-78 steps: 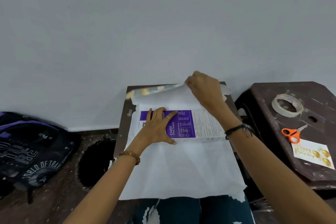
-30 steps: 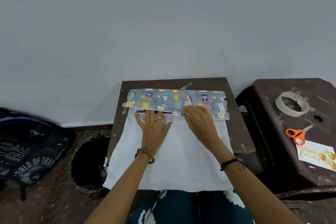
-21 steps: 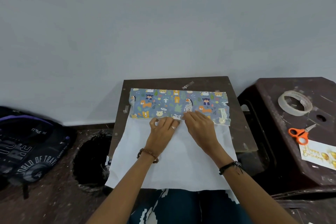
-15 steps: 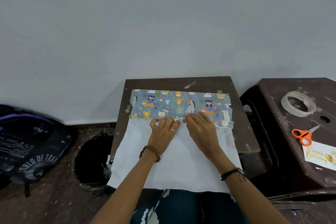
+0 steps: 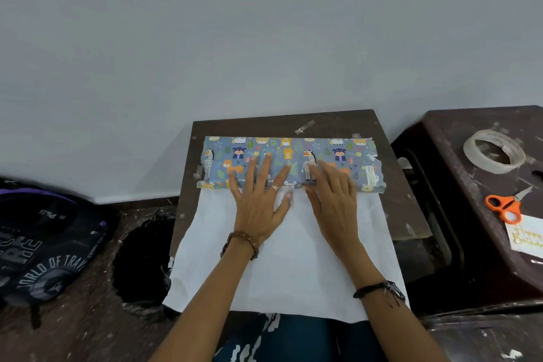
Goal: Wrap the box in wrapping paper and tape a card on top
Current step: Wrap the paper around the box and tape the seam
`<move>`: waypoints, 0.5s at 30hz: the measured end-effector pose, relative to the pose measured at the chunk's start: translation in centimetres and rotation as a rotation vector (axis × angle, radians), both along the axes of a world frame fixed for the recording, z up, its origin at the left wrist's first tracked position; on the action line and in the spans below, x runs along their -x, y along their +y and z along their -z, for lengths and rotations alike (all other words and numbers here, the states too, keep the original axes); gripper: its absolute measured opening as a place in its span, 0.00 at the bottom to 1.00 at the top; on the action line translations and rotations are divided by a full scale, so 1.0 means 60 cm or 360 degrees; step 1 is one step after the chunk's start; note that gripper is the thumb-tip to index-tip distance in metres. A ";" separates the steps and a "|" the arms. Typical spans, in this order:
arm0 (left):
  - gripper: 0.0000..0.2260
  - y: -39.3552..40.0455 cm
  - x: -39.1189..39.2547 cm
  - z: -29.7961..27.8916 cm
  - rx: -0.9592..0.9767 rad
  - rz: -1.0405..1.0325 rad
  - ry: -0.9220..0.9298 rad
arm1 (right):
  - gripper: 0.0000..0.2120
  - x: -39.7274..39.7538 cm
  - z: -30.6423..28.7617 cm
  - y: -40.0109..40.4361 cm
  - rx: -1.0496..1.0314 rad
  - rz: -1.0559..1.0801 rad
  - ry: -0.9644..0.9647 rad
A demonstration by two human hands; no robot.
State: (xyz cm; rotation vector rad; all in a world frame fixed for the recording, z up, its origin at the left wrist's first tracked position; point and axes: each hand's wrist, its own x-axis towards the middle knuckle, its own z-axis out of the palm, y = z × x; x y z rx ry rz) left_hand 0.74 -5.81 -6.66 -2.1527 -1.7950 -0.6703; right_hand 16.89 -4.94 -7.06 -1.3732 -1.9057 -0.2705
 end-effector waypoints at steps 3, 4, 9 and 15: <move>0.25 0.006 0.003 0.013 0.0135 -0.0128 -0.0006 | 0.17 -0.006 0.008 0.008 0.0154 0.0205 -0.0043; 0.25 0.009 0.004 0.017 0.0138 -0.0164 -0.0009 | 0.18 -0.006 0.010 0.009 0.0208 0.0242 -0.0053; 0.28 0.016 0.004 0.029 0.0109 -0.0389 -0.0110 | 0.16 -0.004 0.014 0.017 0.0275 0.0323 -0.0041; 0.34 0.017 0.003 0.024 0.0160 -0.0458 -0.0181 | 0.17 -0.003 0.015 0.022 0.0214 0.0302 0.0002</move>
